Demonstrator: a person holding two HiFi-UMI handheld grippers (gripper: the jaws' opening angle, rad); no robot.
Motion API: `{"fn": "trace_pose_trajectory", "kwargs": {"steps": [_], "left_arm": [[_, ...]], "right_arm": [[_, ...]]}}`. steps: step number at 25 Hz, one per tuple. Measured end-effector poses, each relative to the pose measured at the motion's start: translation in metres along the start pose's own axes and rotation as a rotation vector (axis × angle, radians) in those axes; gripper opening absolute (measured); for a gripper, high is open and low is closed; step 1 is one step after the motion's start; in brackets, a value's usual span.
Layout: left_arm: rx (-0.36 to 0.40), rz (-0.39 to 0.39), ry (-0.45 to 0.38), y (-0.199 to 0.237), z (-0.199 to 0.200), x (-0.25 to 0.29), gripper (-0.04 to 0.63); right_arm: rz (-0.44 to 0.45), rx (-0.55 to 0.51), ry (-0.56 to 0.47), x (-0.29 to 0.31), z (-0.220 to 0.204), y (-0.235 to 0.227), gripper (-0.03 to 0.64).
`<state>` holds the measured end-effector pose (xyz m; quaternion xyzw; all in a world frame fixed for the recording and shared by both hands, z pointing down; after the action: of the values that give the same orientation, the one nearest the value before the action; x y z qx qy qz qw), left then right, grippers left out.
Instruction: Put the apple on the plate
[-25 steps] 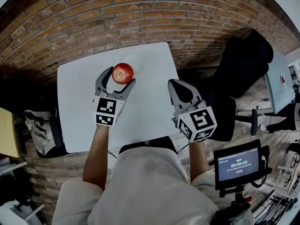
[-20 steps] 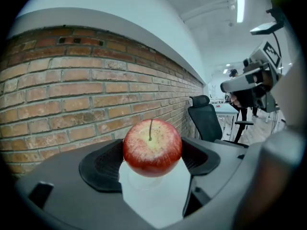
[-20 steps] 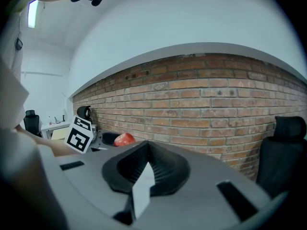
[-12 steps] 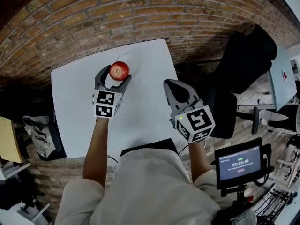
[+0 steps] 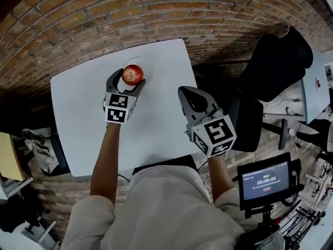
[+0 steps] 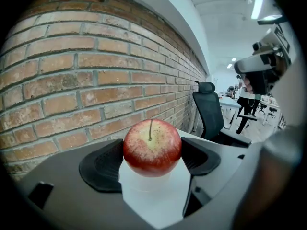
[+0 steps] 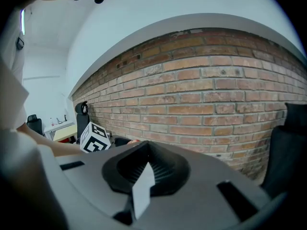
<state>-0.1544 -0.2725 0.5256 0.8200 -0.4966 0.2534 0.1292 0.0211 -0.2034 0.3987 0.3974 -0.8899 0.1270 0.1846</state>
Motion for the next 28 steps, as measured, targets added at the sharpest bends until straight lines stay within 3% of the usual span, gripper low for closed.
{"fn": "trace_pose_trajectory", "kwargs": {"steps": [17, 28], "left_arm": [[-0.05, 0.004, 0.119, 0.019, -0.04, 0.085, 0.383], [-0.017, -0.004, 0.16, 0.015, -0.055, 0.116, 0.383]], "right_arm": [[0.0, 0.036, 0.084, 0.03, -0.02, -0.042, 0.003], [0.011, 0.057, 0.123, 0.039, -0.036, -0.06, 0.003]]}}
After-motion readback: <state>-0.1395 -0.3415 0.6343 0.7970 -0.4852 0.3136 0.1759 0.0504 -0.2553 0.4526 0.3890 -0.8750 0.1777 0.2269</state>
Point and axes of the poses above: the fingertips, and each gripper's own axes: x forward along the fingers, y to its left, z out of its top, the point moved 3 cm from there along -x, backward along the fingers, and after that the axes turned 4 degrees about y, right-handed, at the moved point
